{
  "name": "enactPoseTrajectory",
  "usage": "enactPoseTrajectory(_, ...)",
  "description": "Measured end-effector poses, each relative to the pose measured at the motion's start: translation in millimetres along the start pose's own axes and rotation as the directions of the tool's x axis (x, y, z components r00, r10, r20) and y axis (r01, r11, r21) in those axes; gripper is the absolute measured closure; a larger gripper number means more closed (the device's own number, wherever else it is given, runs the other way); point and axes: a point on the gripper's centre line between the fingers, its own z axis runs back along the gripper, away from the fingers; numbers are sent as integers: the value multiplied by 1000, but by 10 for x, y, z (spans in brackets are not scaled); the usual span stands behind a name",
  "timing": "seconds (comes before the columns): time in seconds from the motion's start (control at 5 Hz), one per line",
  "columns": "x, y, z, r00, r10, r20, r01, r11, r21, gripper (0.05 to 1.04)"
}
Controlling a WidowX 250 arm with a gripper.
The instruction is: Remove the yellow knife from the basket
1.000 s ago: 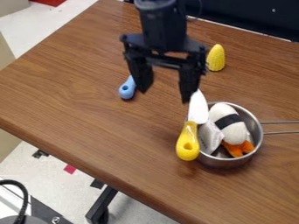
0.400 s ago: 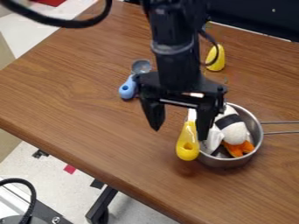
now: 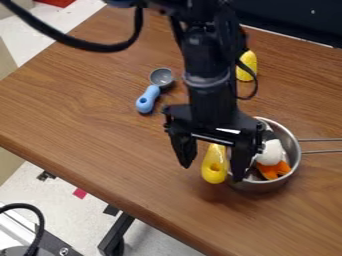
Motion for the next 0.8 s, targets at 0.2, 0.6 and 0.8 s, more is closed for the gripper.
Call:
enactPoseTrajectory(0.2,2,-21,-102,1000,20,-16,-19,1000,19,83)
enactPoseTrajectory(0.6,100,25,-110,999,51,-8,-51,998,32,401)
enactPoseTrajectory(0.8,114,38,-94,998,54,-9,-54,998,28,589)
